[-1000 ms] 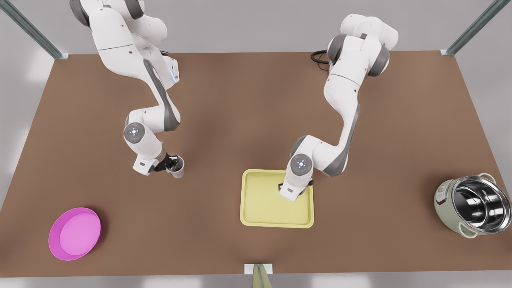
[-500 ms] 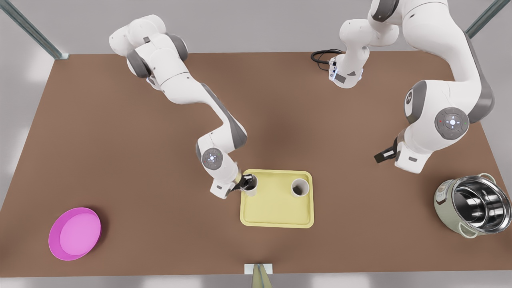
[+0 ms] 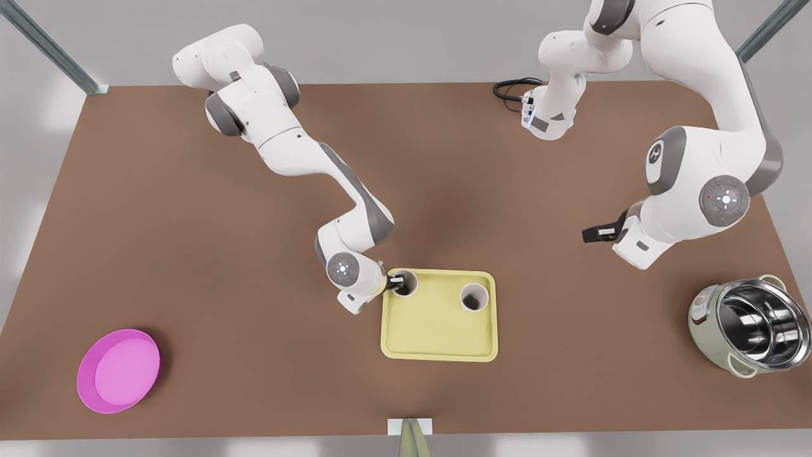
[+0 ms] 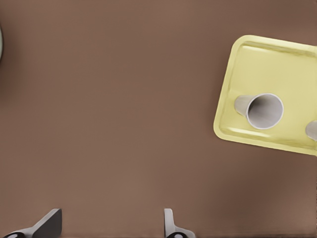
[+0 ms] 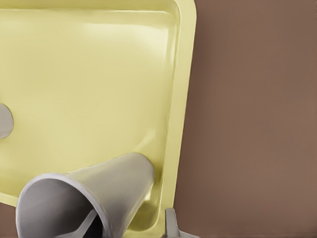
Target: Use both arms to respectively pick up the white IKEA cups from the middle-left and middle-right positions, then place the white IKEA cups onto the middle-middle tray, ensuring that the cups remain upright and do not tip over
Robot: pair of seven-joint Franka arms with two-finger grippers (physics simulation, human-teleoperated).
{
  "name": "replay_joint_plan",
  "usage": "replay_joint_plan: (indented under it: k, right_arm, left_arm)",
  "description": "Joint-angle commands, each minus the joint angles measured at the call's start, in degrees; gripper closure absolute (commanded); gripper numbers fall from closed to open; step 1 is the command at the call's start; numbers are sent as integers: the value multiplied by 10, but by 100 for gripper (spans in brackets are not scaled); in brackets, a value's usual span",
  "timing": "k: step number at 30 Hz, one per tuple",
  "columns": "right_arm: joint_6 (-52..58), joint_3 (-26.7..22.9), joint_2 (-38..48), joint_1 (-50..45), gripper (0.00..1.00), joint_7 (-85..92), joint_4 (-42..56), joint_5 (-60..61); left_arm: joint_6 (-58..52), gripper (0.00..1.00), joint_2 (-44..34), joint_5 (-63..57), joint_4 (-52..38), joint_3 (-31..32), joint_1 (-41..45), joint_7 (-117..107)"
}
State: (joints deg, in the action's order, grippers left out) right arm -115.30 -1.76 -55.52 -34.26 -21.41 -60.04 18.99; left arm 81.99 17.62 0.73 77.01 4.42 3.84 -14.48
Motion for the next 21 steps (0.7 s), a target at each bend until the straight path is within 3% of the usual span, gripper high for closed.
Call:
replay_joint_plan:
  k: [1, 9, 14, 19, 21]
  right_arm:
    - [6, 0, 1, 0, 0, -82, 0, 0]
    - [24, 1, 23, 14, 0, -63, -8, 1]
    - [99, -4, 78, 35, 0, -11, -31, -10]
    - [220, -4, 136, 204, 0, 287, -52, -177]
    - [267, -3, 237, 217, 0, 300, -69, -236]
  left_arm:
    - [-4, 0, 0, 4, 0, 2, 2, 103]
    - [-3, 0, 4, 7, 0, 2, 3, 103]
    - [-3, 0, 6, 6, 0, 2, 2, 103]
    - [-3, 0, 8, 6, 2, 2, -1, 103]
    - [-3, 0, 10, 5, 2, 2, 1, 103]
